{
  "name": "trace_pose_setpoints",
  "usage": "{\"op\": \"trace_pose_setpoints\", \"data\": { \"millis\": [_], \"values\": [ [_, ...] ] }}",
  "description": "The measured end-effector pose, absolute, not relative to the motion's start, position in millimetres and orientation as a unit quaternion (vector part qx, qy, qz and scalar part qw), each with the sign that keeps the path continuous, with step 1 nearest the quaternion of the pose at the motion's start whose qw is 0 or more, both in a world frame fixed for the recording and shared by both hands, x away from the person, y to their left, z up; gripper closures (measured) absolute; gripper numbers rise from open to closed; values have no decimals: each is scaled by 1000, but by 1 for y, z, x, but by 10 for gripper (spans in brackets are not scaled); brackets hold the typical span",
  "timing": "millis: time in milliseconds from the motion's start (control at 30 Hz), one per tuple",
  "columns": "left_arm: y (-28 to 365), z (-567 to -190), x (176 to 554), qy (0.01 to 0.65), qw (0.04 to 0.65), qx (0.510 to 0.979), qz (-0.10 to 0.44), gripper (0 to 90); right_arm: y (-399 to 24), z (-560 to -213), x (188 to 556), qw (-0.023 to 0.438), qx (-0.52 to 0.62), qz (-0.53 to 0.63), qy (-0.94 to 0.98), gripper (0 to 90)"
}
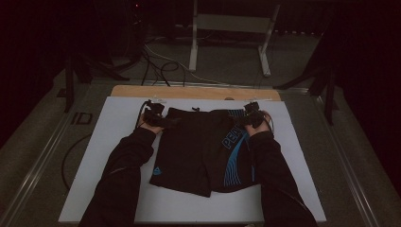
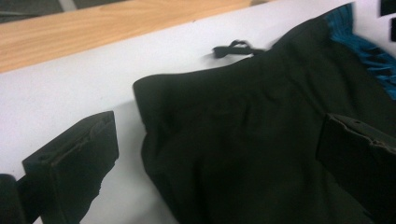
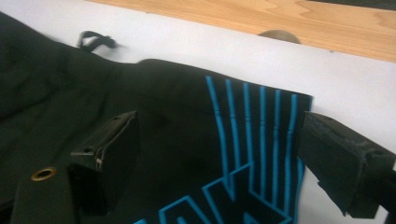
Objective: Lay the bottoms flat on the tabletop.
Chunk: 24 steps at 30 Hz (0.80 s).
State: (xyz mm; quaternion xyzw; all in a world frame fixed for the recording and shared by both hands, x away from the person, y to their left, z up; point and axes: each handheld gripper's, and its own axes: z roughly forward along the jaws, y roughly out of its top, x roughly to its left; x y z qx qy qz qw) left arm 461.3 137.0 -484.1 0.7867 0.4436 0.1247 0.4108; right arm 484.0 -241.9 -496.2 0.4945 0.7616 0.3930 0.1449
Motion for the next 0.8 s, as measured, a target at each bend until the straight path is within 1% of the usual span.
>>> {"op": "trace_pose_setpoints", "data": {
  "millis": [167, 267, 333, 400, 567, 633, 800],
  "values": [
    [137, -479, 454, 429, 412, 796, 113, 0, -240, -491, 480, 134, 479, 389, 775, 111],
    [136, -475, 450, 417, 399, 809, 106, 0, -239, -487, 478, 125, 475, 395, 776, 106],
    [137, -472, 448, 414, 407, 808, 98, 0, -239, -484, 476, 122, 471, 396, 778, 105],
    [138, -470, 445, 412, 413, 807, 94, 0, -237, -484, 476, 104, 476, 396, 778, 103],
    [143, -466, 439, 398, 426, 809, 79, 0, -234, -483, 470, 110, 470, 400, 779, 103],
    [143, -466, 436, 391, 428, 811, 77, 0, -233, -483, 467, 119, 461, 401, 782, 103],
    [148, -466, 426, 383, 434, 813, 61, 0, -230, -480, 457, 113, 441, 405, 793, 103]
  ]
}}
